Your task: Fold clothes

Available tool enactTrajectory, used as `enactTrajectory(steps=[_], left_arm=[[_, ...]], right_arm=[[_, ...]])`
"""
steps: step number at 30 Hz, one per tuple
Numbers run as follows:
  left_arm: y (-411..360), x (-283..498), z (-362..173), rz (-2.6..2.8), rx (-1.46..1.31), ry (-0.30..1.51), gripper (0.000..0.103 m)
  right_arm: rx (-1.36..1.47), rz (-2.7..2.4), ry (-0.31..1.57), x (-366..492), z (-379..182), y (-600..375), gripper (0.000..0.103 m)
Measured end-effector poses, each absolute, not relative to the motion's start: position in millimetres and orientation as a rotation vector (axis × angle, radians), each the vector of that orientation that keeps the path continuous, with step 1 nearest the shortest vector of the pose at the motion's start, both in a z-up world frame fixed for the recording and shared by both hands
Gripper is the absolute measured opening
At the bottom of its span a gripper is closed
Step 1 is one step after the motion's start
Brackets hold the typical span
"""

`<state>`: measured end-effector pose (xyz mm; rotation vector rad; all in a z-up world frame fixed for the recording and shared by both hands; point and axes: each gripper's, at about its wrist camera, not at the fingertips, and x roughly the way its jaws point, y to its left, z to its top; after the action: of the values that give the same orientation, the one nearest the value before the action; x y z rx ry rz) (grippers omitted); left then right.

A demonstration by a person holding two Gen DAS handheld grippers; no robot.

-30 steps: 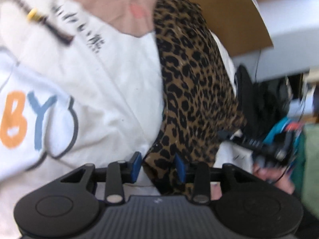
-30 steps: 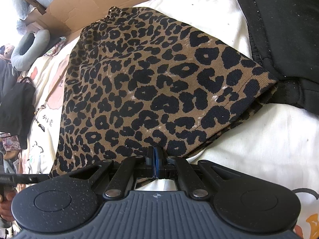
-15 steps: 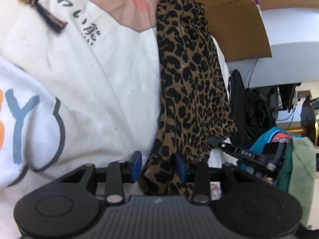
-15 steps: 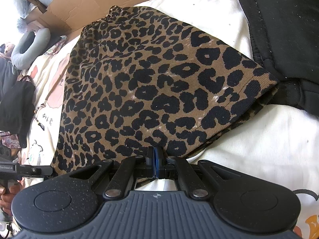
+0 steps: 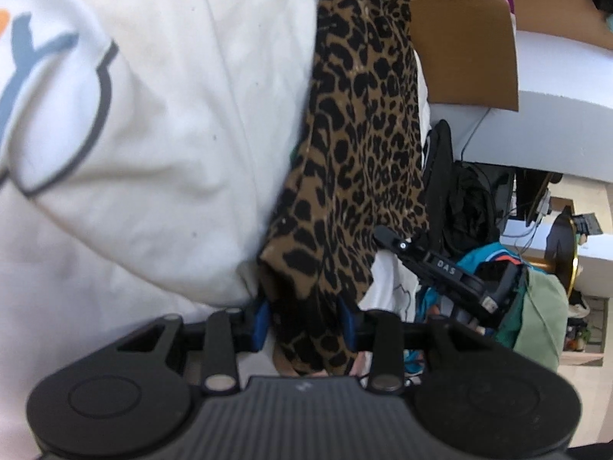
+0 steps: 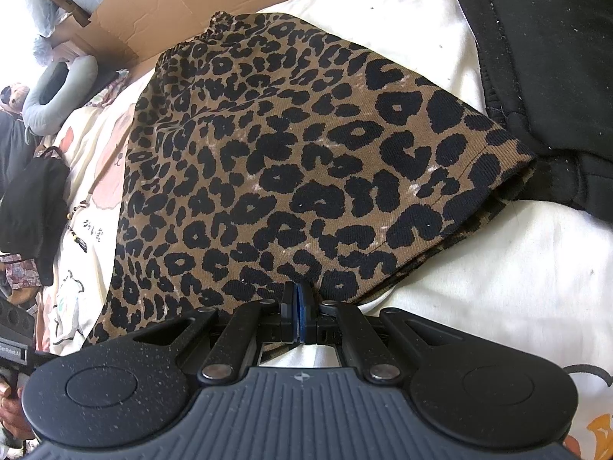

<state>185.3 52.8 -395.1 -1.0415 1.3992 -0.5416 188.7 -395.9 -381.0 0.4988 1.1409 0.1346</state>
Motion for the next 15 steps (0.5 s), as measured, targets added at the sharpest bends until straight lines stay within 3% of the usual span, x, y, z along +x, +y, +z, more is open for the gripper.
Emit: enactTrajectory(steps=[5,8,13,15], left_arm=[[54,175,-400,-0.508,-1.116,1.402,0.037],[54,174,-395,-0.469,-1.091,1.384,0.027],[45,177,-385,-0.456,-1.035,1.367,0.019],[43,178,-385,-0.448,-1.022,1.372,0.009]], right_arm=[[0.505,0.133,1.139,188,-381,-396,0.004],[0.509,0.131,1.137,188,-381,-396,0.004],[0.551,0.121,1.118,183,-378,-399,0.006],[0.575,0.119,1.102,180,-376,-402,0.008]])
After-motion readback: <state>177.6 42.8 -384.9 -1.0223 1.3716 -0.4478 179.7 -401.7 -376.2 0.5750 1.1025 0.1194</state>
